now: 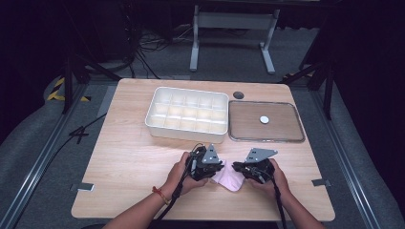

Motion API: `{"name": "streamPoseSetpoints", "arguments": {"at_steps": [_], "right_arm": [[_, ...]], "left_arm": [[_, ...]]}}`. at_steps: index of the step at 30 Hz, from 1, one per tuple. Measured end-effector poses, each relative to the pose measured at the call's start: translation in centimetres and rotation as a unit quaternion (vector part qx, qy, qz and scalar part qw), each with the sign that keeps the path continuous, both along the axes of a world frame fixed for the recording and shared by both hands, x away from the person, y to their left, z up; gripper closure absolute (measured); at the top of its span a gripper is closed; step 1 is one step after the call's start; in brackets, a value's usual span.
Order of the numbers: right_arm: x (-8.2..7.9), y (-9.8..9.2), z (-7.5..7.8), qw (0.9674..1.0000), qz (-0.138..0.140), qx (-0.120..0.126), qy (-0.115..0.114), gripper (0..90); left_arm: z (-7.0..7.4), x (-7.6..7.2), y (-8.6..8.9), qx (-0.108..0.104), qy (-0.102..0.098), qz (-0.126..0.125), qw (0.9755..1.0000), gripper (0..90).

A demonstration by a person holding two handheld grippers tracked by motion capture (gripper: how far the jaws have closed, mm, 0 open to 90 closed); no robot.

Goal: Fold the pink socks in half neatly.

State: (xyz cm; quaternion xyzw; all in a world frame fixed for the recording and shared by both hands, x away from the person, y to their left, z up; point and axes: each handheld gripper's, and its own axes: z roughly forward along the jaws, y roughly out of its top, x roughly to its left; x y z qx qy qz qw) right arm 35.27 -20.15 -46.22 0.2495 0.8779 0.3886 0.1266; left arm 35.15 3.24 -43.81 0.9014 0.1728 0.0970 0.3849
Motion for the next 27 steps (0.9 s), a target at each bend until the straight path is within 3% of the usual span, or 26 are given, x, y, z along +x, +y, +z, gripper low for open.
{"name": "streamPoseSetpoints", "arguments": {"at_steps": [8,23,27], "right_arm": [[0.5,-0.2,-0.7,0.9996,-0.006,-0.011,0.024,84.4],[0.6,-0.1,-0.9,0.9997,-0.002,-0.009,0.024,86.3],[0.6,-0.1,-0.8,0.9997,-0.003,-0.009,0.021,86.0]], "left_arm": [[0.1,0.2,-0.5,0.007,0.001,-0.007,0.9999,81.8],[-1.0,0.1,-3.4,0.013,0.007,-0.021,0.9997,81.4],[-0.8,0.0,-3.2,-0.002,0.008,-0.016,0.9998,75.3]]}}
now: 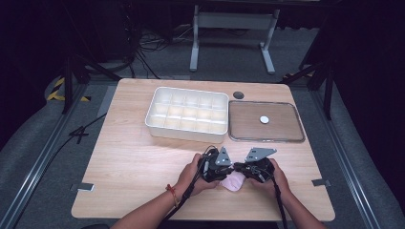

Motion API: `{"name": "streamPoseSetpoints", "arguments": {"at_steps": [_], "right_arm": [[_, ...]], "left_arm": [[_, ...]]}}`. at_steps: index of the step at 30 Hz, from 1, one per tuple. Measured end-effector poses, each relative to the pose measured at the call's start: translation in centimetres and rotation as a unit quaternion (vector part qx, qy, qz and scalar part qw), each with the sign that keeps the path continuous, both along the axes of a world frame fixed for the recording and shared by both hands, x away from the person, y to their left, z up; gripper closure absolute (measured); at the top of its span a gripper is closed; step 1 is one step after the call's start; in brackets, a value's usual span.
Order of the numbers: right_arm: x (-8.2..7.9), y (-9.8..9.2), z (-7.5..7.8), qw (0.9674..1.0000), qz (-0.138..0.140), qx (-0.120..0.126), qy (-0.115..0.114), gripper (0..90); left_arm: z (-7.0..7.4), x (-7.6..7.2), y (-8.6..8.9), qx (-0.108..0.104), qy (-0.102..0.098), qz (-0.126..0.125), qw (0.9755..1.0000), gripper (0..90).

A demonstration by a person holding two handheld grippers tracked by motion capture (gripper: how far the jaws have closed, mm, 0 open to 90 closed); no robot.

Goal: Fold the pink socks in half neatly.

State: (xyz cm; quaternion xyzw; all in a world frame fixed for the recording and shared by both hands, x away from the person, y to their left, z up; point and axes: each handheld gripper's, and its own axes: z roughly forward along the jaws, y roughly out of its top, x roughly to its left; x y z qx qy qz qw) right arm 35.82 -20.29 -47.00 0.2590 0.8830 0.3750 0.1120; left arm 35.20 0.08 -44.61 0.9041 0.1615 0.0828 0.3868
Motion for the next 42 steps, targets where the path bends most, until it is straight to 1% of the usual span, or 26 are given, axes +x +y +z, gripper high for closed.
{"name": "streamPoseSetpoints", "arguments": {"at_steps": [1,2,3,4,6,10,12,14,15,16,18,19,20,21,23,24,26,29,31,32,34,35,37,39,40,42], "right_arm": [[0.0,0.0,0.1,1.0,-0.002,0.002,-0.001,86.1],[0.0,-0.1,0.2,1.0,-0.002,0.003,-0.003,86.3],[-0.1,-0.2,0.4,0.9999,-0.004,0.004,-0.008,86.8],[-0.1,-0.4,0.5,0.9999,-0.006,0.008,-0.01,87.1],[0.0,-0.5,0.4,0.9999,-0.006,0.006,-0.006,87.7],[0.1,-0.5,0.1,1.0,-0.005,0.003,0.001,88.4],[0.1,-0.5,0.1,1.0,-0.005,0.003,0.002,88.5],[0.1,-0.6,0.1,1.0,-0.004,0.004,0.004,88.8],[0.1,-0.5,0.1,1.0,-0.004,0.003,0.003,88.9],[0.1,-0.5,0.0,1.0,-0.004,0.003,0.003,89.0],[0.1,-0.5,0.0,1.0,-0.004,0.002,0.002,88.9],[0.1,-0.5,0.0,1.0,-0.004,0.002,0.002,88.8],[0.1,-0.4,0.1,1.0,-0.004,0.002,0.001,88.7],[0.1,-0.4,0.1,1.0,-0.004,0.002,0.001,88.7],[0.0,-0.5,0.3,1.0,-0.006,0.005,-0.005,88.4],[-0.1,-0.5,0.5,0.9999,-0.006,0.01,-0.009,88.4],[-0.2,-0.7,1.0,0.9996,-0.008,0.02,-0.017,88.6],[-0.6,-0.6,2.2,0.9984,-0.003,0.047,-0.031,89.0],[-0.9,0.0,2.8,0.9978,0.01,0.055,-0.036,89.0],[-1.2,0.4,2.9,0.9976,0.02,0.054,-0.04,89.1],[-1.7,1.2,3.0,0.9975,0.037,0.045,-0.04,89.1],[-2.1,1.7,2.9,0.9973,0.049,0.039,-0.039,89.1],[-2.3,1.9,2.9,0.9972,0.054,0.034,-0.037,89.0],[-2.6,2.2,2.7,0.9967,0.072,0.022,-0.029,88.6],[-2.8,2.3,2.6,0.9964,0.079,0.012,-0.027,88.5],[-3.0,2.3,2.1,0.996,0.082,-0.019,-0.032,88.3]], "left_arm": [[0.1,0.0,0.1,-0.01,0.001,-0.001,1.0,74.6],[0.4,0.0,0.3,-0.012,-0.005,0.003,0.9999,72.6],[0.6,-0.1,0.5,-0.019,-0.007,0.005,0.9998,69.1],[0.9,0.0,0.8,-0.029,-0.006,0.004,0.9996,67.8],[1.6,0.0,1.2,-0.038,-0.007,0.009,0.9992,65.1],[2.7,-0.1,2.9,-0.054,-0.015,0.019,0.9982,66.2],[2.8,-0.1,3.8,-0.053,-0.016,0.017,0.9983,69.5],[2.1,-0.2,4.6,-0.037,-0.008,0.008,0.9992,72.6],[1.6,-0.4,4.8,-0.034,-0.002,0.004,0.9994,73.6],[1.0,-0.5,5.0,-0.025,0.004,-0.005,0.9997,75.0],[0.1,-0.9,4.9,-0.01,0.01,-0.016,0.9998,75.8],[-0.3,-1.2,4.8,-0.006,0.011,-0.02,0.9997,75.8],[-0.3,-1.2,4.8,-0.006,0.011,-0.02,0.9997,76.2],[-0.6,-1.3,4.6,0.004,0.008,-0.025,0.9996,76.2],[-1.1,-1.5,4.3,0.006,0.014,-0.03,0.9994,76.4],[-1.3,-1.5,4.2,0.008,0.015,-0.032,0.9994,76.4],[-1.8,-1.6,3.9,0.02,0.009,-0.038,0.999,76.4],[-2.2,-1.5,3.8,0.022,0.015,-0.038,0.9989,76.2],[-2.4,-1.5,3.8,0.021,0.015,-0.037,0.999,76.2],[-2.5,-1.5,3.8,0.02,0.017,-0.036,0.999,76.0],[-2.6,-1.6,3.8,0.016,0.021,-0.03,0.9992,75.7],[-2.6,-1.5,3.9,0.017,0.019,-0.032,0.9992,75.5],[-2.7,-1.5,3.9,0.013,0.02,-0.03,0.9993,75.5],[-2.7,-1.4,3.9,0.011,0.02,-0.028,0.9994,75.4],[-2.7,-1.5,3.9,0.011,0.023,-0.025,0.9993,75.4],[-2.8,-1.5,3.9,0.01,0.027,-0.025,0.9993,75.4]]}}
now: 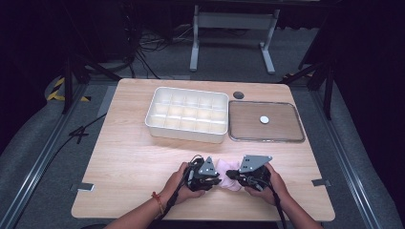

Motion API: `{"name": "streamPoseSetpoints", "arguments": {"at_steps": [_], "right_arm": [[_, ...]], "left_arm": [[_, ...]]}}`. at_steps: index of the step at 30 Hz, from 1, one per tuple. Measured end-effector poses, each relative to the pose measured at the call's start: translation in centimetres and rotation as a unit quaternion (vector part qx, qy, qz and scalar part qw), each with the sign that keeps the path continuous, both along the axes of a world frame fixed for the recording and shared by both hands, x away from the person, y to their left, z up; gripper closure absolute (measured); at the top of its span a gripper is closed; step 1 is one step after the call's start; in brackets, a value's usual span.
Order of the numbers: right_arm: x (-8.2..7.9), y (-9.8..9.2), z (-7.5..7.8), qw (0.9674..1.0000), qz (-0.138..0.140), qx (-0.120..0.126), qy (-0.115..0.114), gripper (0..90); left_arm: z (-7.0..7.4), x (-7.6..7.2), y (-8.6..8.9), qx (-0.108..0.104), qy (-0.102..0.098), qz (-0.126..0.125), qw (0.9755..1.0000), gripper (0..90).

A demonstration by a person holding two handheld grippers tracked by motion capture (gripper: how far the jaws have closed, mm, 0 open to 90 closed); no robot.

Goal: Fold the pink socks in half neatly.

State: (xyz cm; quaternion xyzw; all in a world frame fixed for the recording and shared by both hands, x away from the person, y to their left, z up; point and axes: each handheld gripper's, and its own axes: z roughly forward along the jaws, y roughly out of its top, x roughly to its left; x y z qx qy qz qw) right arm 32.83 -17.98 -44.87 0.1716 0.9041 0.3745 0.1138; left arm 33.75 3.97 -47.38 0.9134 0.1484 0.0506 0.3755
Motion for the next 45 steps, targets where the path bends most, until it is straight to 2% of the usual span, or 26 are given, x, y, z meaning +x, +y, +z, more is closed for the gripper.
{"name": "streamPoseSetpoints", "arguments": {"at_steps": [4,5,6,9,11,14,17,22,23,25,32,34,36,39,41,45], "right_arm": [[0.1,-0.5,-0.9,0.9995,-0.004,-0.031,0.005,87.8],[0.2,-0.7,-1.1,0.999,-0.009,-0.042,-0.004,87.7],[0.3,-0.9,-1.3,0.9989,-0.01,-0.045,-0.003,87.8],[0.6,-1.5,-1.5,0.9992,-0.017,-0.034,0.01,88.5],[0.7,-1.6,-1.8,0.9994,-0.021,-0.023,0.019,88.7],[0.7,-1.6,-1.8,0.9994,-0.022,-0.022,0.017,88.7],[0.6,-1.4,-1.9,0.9995,-0.024,-0.018,0.012,88.6],[0.4,-1.0,-2.0,0.9995,-0.025,-0.017,-0.003,87.9],[0.4,-1.0,-2.0,0.9995,-0.025,-0.017,-0.003,87.9],[0.2,-0.9,-1.8,0.9992,-0.034,-0.013,-0.014,84.3],[-0.2,-0.1,-1.2,0.9992,-0.028,0.001,-0.029,85.6],[-0.2,0.3,-1.3,0.9994,-0.017,-0.01,-0.028,86.1],[-0.2,0.6,-1.8,0.9995,-0.011,-0.025,-0.018,86.6],[0.0,0.4,-1.9,0.9997,-0.009,-0.021,-0.009,86.8],[-0.1,0.6,-2.0,0.9995,-0.01,-0.026,-0.016,86.9],[-0.2,0.8,-2.1,0.9993,-0.014,-0.028,-0.022,87.3]], "left_arm": [[0.0,0.0,0.0,0.001,0.002,0.003,1.0,75.5],[0.0,0.0,0.0,0.001,0.002,0.003,1.0,75.6],[0.0,0.0,0.1,0.0,0.001,0.006,1.0,75.5],[-0.1,0.1,0.2,-0.005,0.002,0.013,0.9999,74.7],[0.1,0.1,0.4,-0.004,-0.001,0.025,0.9997,69.2],[0.1,0.4,1.0,-0.028,0.018,0.058,0.9978,58.4],[-0.1,0.7,1.5,-0.039,0.042,0.069,0.996,54.7],[-0.4,0.7,1.1,-0.022,0.043,0.071,0.9963,48.6],[-0.6,0.8,0.9,-0.027,0.039,0.07,0.9964,48.6],[-0.5,0.8,0.9,-0.021,0.037,0.069,0.9967,48.5],[-0.4,0.8,0.9,-0.012,0.03,0.064,0.9975,50.9],[-0.4,0.8,0.9,-0.011,0.029,0.065,0.9974,51.3],[-0.4,0.8,1.0,-0.012,0.032,0.066,0.9972,51.3],[-0.3,1.0,1.2,-0.009,0.036,0.077,0.9963,46.6],[-0.3,1.1,1.3,-0.013,0.042,0.089,0.9951,43.8],[-0.3,1.1,1.5,-0.02,0.057,0.089,0.9942,45.1]]}}
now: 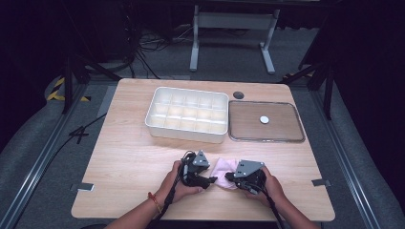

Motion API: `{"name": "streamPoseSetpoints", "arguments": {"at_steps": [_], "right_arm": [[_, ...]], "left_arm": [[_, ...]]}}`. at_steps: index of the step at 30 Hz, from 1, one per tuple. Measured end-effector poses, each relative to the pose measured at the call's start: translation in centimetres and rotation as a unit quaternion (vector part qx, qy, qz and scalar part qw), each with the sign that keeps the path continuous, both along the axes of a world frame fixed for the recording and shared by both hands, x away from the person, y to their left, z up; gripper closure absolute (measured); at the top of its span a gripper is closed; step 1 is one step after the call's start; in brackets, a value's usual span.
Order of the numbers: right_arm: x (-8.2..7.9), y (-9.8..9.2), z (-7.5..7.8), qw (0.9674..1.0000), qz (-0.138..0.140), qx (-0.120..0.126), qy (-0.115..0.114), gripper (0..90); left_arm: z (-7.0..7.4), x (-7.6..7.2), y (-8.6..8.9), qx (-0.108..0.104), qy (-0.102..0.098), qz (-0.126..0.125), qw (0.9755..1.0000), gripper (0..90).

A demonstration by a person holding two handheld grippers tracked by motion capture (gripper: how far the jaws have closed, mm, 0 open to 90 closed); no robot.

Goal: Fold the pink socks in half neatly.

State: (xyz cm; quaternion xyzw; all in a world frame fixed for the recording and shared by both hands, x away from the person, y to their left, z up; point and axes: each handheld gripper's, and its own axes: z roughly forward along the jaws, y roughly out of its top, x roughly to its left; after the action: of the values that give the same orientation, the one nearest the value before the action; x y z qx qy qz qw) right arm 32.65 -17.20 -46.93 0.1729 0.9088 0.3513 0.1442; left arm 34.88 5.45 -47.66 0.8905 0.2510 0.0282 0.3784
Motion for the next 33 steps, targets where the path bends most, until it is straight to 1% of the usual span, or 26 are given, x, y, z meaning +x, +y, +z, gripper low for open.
{"name": "streamPoseSetpoints", "arguments": {"at_steps": [1,2,3,4,6,7,8,9,10,11,13,14,15,16,17,18,19,20,21,24,25,27,29,30,33], "right_arm": [[0.0,0.0,0.0,1.0,-0.001,0.003,0.003,87.3],[0.1,0.0,-0.1,1.0,-0.003,0.007,0.002,87.3],[0.1,0.0,-0.1,0.9999,-0.006,0.01,0.004,87.3],[0.0,0.0,-0.2,0.9999,-0.004,0.011,0.001,87.3],[0.0,0.1,-0.1,1.0,-0.003,0.008,-0.002,87.4],[-0.1,0.2,-0.1,1.0,-0.003,0.008,-0.003,87.4],[-0.1,0.2,-0.1,1.0,-0.003,0.008,-0.003,87.4],[0.0,0.1,-0.1,0.9999,-0.003,0.011,-0.001,87.4],[0.0,0.1,-0.1,0.9999,-0.003,0.011,-0.001,87.3],[0.1,0.0,-0.1,0.9999,-0.004,0.015,0.002,86.6],[0.1,-0.1,0.1,0.9999,-0.004,0.017,0.0,85.0],[0.1,-0.3,0.3,0.9998,-0.006,0.02,-0.002,84.7],[0.2,-0.5,0.6,0.9994,-0.016,0.029,-0.006,85.3],[0.2,-0.5,0.6,0.9994,-0.016,0.029,-0.006,85.3],[0.3,-0.5,0.8,0.9992,-0.02,0.034,-0.01,87.0],[0.4,-0.5,0.7,0.9991,-0.023,0.033,-0.015,87.7],[0.5,-0.3,0.6,0.9992,-0.027,0.028,-0.012,88.4],[0.7,-0.1,0.3,0.9993,-0.029,0.022,-0.009,88.7],[0.8,0.1,0.2,0.9993,-0.031,0.02,-0.008,88.9],[1.1,0.5,0.1,0.9992,-0.037,0.014,-0.009,89.2],[1.2,0.7,0.1,0.9991,-0.04,0.012,-0.007,89.2],[1.4,0.9,0.1,0.999,-0.043,0.011,-0.001,89.3],[1.4,1.0,0.1,0.9989,-0.045,0.012,0.001,89.3],[1.6,1.1,0.1,0.9988,-0.048,0.012,0.002,89.2],[1.6,1.1,0.2,0.9989,-0.046,0.011,-0.001,88.3]], "left_arm": [[0.0,0.0,0.0,0.0,0.001,-0.002,1.0,48.1],[0.0,0.0,-0.1,0.005,-0.003,-0.007,1.0,50.1],[0.0,0.0,-0.2,0.001,-0.001,-0.007,1.0,51.1],[0.0,0.0,-0.3,-0.005,0.005,-0.009,0.9999,54.0],[0.0,0.1,-0.4,-0.009,0.01,-0.015,0.9998,60.3],[0.0,0.2,-0.3,-0.012,0.017,-0.019,0.9996,62.8],[0.0,0.2,-0.3,-0.012,0.017,-0.019,0.9996,67.3],[0.0,0.2,-0.3,-0.012,0.017,-0.019,0.9996,67.3],[0.0,0.3,-0.3,-0.018,0.018,-0.022,0.9994,67.3],[0.0,0.3,-0.3,-0.019,0.018,-0.022,0.9994,72.0],[0.1,0.3,-0.2,-0.022,0.014,-0.02,0.9995,75.7],[0.2,0.4,-0.1,-0.021,0.013,-0.018,0.9995,76.0],[0.2,0.4,-0.1,-0.024,0.013,-0.017,0.9995,76.5],[0.2,0.4,-0.1,-0.024,0.013,-0.017,0.9995,76.9],[0.2,0.3,-0.1,-0.027,0.011,-0.016,0.9995,76.9],[0.3,0.3,-0.2,-0.026,0.006,-0.017,0.9995,77.4],[0.4,0.2,-0.2,-0.032,0.003,-0.015,0.9994,77.6],[0.6,0.2,-0.2,-0.03,0.001,-0.015,0.9995,78.5],[0.6,0.2,-0.3,-0.035,-0.003,-0.013,0.9993,79.7],[0.8,0.2,-0.4,-0.041,-0.01,-0.011,0.999,81.9],[0.9,0.2,-0.4,-0.042,-0.015,-0.012,0.9989,82.3],[1.0,0.2,-0.5,-0.048,-0.016,-0.01,0.9987,82.5],[1.1,0.1,-0.5,-0.046,-0.018,-0.01,0.9987,82.6],[1.2,0.2,-0.4,-0.045,-0.023,-0.009,0.9987,82.6],[1.2,0.2,-0.4,-0.042,-0.024,-0.008,0.9988,82.7]]}}
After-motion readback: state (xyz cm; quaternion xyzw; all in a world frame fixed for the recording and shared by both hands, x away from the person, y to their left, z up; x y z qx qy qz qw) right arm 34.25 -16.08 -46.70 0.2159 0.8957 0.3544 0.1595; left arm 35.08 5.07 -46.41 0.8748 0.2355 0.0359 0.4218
